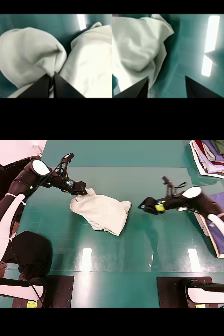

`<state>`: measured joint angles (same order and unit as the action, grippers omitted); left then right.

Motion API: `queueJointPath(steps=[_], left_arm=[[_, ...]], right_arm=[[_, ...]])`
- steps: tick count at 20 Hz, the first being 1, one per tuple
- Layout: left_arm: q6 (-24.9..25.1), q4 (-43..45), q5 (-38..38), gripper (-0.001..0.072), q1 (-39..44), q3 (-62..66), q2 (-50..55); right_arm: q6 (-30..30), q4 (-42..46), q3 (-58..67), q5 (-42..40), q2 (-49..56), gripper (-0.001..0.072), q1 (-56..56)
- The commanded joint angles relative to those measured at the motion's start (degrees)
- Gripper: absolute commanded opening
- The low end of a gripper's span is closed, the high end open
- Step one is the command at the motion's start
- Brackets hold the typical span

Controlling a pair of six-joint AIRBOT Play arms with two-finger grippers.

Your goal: Fold the shirts.

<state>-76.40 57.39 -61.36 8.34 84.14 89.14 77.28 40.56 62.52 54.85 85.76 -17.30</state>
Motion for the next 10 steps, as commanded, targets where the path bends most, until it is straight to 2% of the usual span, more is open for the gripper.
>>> queueJointPath(steps=[1,4,5,7,8,10], left_arm=[[0.0,1.36,-1.16,0.0034,-0.04,0.17,-0.09],[0.0,2.32,-1.29,0.0033,-0.04,0.2,-0.09],[0.0,2.36,-1.29,0.0034,-0.04,0.2,-0.09],[0.0,2.43,-1.31,0.0034,-0.04,0.2,-0.11],[-0.02,2.43,-1.4,0.0033,-0.04,0.2,-0.13],[-0.09,3.76,-1.73,0.0033,-0.04,0.26,-1.07]], right_arm=[[-0.85,-3.56,5.16,-3.89,9.38,0.0512,-4.72],[-0.83,-3.56,12.33,-3.72,14.8,0.051,-7.04],[-0.83,-3.56,14.4,-3.72,16.02,0.0481,-7.52],[-0.85,-3.5,18.58,-3.72,18.08,0.0214,-8.15],[-0.85,-3.19,20.26,-3.76,18.67,0.004,-8.37],[-0.85,-1.29,23.08,-3.39,18.08,0.0015,-7.98]])
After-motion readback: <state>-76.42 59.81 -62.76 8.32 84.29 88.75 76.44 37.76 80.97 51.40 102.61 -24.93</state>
